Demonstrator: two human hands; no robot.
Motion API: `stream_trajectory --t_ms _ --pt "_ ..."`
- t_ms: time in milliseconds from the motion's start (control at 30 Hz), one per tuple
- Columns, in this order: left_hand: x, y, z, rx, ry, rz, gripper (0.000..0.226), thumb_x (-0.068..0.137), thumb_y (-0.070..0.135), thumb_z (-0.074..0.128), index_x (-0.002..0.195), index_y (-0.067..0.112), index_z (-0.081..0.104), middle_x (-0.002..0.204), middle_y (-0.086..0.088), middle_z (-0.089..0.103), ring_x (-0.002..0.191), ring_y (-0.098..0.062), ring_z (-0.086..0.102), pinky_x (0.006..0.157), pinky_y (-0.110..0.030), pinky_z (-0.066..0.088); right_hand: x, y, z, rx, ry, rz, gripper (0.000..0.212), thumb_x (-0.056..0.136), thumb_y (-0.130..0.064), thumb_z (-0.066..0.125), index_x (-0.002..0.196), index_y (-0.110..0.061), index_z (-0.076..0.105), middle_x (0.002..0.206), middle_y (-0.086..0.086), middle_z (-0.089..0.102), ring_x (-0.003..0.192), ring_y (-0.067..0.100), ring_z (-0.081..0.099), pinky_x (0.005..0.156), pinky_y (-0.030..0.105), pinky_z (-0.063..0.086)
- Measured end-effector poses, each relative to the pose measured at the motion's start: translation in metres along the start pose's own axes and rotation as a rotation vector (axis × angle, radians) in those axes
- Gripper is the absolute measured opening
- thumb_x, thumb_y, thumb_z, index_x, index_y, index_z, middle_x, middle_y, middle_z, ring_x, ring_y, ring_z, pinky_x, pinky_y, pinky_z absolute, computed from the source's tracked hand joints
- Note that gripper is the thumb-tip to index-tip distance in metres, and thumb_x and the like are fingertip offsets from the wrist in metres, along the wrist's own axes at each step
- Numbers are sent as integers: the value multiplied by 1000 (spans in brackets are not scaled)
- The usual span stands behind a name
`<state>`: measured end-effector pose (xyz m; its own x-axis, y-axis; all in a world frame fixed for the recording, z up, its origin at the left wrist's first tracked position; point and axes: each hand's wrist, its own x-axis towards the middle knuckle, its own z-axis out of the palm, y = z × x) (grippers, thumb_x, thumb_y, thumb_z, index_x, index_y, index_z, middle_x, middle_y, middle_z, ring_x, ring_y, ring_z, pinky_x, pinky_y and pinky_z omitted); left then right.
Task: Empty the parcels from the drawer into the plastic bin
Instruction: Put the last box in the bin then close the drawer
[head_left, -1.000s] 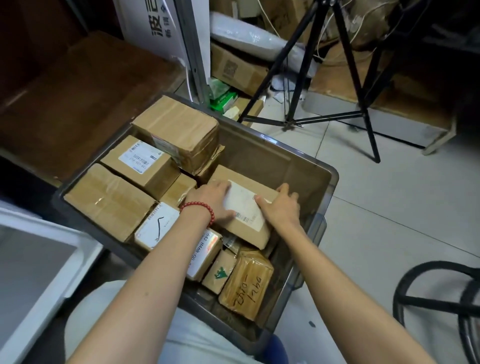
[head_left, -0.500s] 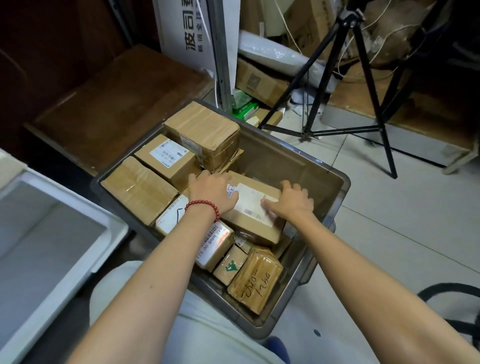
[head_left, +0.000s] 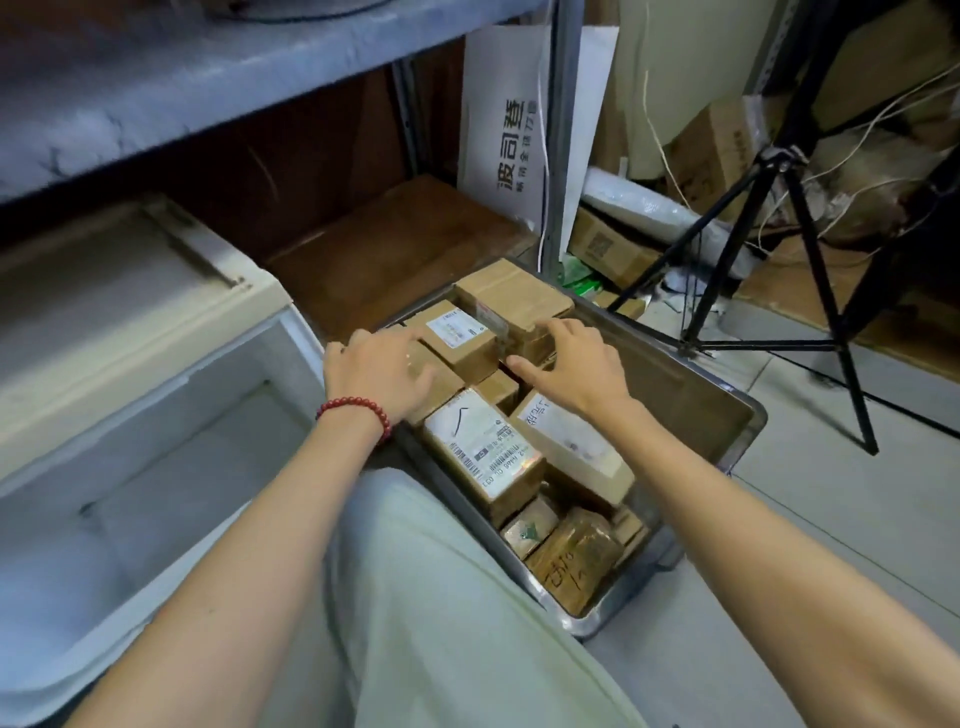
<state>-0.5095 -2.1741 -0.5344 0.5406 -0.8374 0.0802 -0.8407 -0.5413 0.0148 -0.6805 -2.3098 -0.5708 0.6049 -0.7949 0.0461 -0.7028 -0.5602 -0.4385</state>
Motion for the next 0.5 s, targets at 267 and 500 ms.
stream_trajectory --t_ms 267,500 --pt "-81 -90 -58 2 135 -276 51 91 52 48 137 31 44 129 -3 58 120 -26 49 97 -42 37 -6 -138 -6 -5 -9 -451 68 86 -60 56 142 -26 41 143 1 46 131 24 42 104 44 40" --pt "-167 -159 -71 73 169 -521 48 90 50 48 133 28 47 127 -1 58 119 -26 49 92 -40 39 -30 -226 10 -34 -42 -766 62 88 -55 57 140 -25 42 143 2 46 130 23 42 101 41 39"
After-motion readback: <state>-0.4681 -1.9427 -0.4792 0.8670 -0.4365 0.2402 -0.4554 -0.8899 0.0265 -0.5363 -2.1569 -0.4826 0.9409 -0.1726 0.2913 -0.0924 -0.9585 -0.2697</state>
